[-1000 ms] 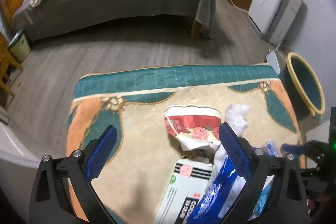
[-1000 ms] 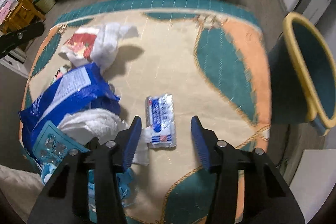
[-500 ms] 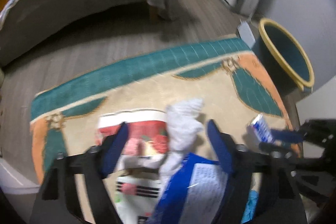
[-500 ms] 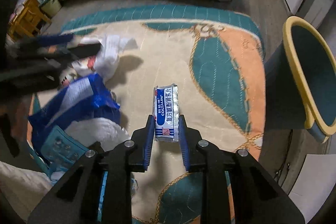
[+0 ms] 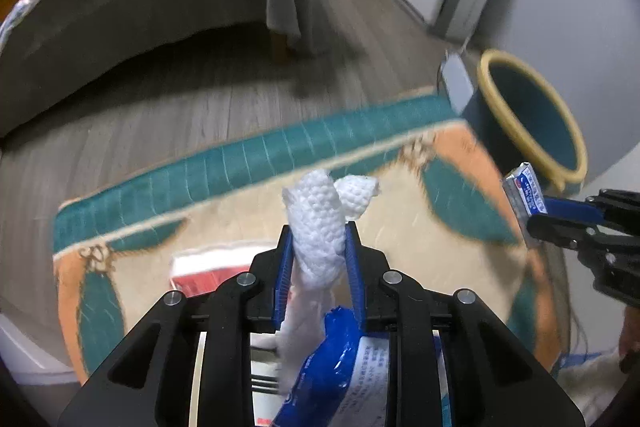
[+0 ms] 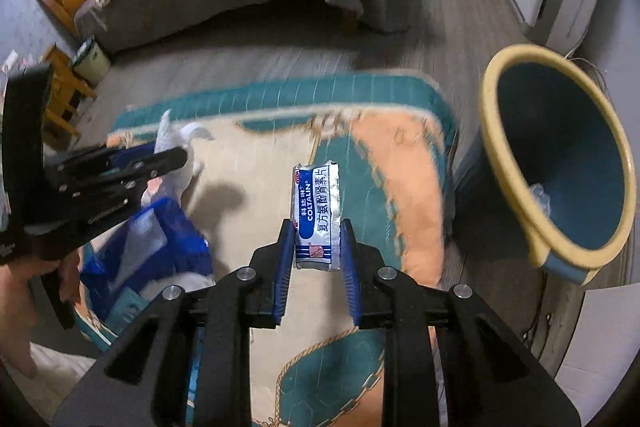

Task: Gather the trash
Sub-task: 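Carry both items over the bin and open both tools to drop them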

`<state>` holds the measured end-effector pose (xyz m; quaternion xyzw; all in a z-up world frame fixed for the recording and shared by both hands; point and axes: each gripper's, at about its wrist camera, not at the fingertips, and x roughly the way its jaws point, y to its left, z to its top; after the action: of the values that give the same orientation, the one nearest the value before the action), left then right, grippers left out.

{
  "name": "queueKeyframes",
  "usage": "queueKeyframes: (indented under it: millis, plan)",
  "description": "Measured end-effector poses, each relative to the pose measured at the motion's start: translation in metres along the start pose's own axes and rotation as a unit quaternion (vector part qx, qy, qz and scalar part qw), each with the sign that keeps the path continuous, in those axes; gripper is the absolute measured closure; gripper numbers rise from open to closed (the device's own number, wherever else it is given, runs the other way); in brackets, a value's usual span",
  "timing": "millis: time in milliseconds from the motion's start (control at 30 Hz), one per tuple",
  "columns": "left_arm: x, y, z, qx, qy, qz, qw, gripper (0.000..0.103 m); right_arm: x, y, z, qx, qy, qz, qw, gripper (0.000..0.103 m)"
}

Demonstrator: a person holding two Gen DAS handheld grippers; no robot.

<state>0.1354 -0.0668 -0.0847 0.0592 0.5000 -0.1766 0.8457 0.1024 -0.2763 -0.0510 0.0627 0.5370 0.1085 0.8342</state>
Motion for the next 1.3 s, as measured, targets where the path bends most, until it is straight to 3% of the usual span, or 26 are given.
queueKeyframes:
  millis: [200,367,567,733,867,1067,1300]
  plan:
    - [-0.034,-0.015,0.025,-0.002,-0.075,0.013,0.9971,0.076,-0.036,-0.025,0.02,0.021,-0.05,0.0,0.998,0.08]
    - [-0.052,-0.023,0.041,-0.017,-0.113,-0.003,0.9934,0.076,-0.049,-0.05,0.027,0.032,-0.069,-0.018,0.997,0.08]
    - [-0.045,-0.053,0.055,-0.029,-0.099,-0.05,0.9934,0.076,-0.073,-0.085,0.042,0.042,-0.095,-0.028,0.994,0.08]
    - [-0.031,-0.105,0.073,0.018,-0.087,-0.079,0.9929,0.076,-0.09,-0.136,0.047,0.055,-0.117,-0.095,0.987,0.08]
    - [-0.012,-0.153,0.093,0.062,-0.069,-0.104,0.9902,0.076,-0.082,-0.186,0.041,0.107,-0.103,-0.108,0.983,0.08]
    - [0.016,-0.213,0.117,0.104,-0.066,-0.144,0.9819,0.076,-0.063,-0.221,0.032,0.132,-0.077,-0.114,0.982,0.08]
    - [0.035,-0.246,0.146,0.1,-0.081,-0.172,0.9767,0.073,-0.049,-0.237,0.027,0.154,-0.064,-0.112,0.98,0.08]
